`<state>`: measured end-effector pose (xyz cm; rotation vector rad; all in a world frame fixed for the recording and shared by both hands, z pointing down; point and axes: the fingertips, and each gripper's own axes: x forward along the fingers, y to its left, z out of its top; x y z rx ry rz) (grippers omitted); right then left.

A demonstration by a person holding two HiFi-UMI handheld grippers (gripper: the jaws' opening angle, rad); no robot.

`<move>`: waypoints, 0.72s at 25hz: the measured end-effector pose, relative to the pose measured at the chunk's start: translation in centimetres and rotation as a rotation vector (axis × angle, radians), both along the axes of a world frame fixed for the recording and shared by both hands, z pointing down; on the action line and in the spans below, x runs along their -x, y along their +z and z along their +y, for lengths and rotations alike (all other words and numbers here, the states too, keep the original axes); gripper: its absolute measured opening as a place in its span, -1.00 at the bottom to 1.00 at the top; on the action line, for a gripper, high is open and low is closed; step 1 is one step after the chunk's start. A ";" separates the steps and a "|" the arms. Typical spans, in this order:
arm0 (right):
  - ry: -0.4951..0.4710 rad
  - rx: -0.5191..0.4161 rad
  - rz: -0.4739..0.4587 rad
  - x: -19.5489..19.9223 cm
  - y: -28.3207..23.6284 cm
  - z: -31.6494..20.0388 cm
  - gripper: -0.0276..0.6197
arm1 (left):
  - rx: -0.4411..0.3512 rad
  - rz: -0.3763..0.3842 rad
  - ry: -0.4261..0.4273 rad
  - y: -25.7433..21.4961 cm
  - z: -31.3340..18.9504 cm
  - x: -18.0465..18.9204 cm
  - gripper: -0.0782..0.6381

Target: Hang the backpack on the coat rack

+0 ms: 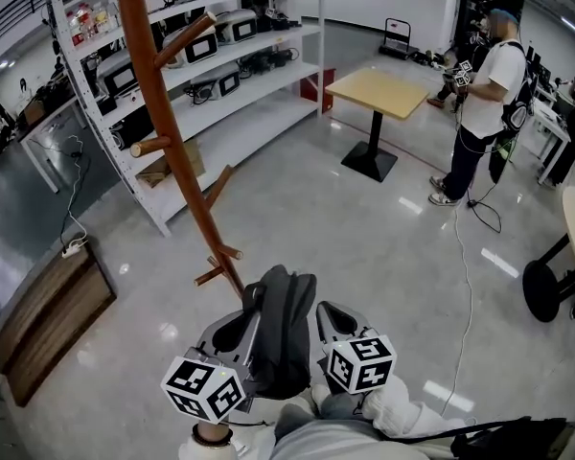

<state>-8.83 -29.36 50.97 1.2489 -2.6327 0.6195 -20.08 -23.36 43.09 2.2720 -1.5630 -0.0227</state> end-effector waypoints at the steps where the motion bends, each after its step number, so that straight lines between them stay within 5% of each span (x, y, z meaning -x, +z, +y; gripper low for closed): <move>1: 0.001 0.000 0.000 0.0 0.0 -0.1 -0.88 | -0.003 -0.004 0.001 -0.2 -0.4 0.2 -0.73; 18: -0.010 0.025 -0.008 0.9 0.7 -2.1 -0.88 | 0.016 0.006 -0.020 -0.6 -4.7 3.6 -0.73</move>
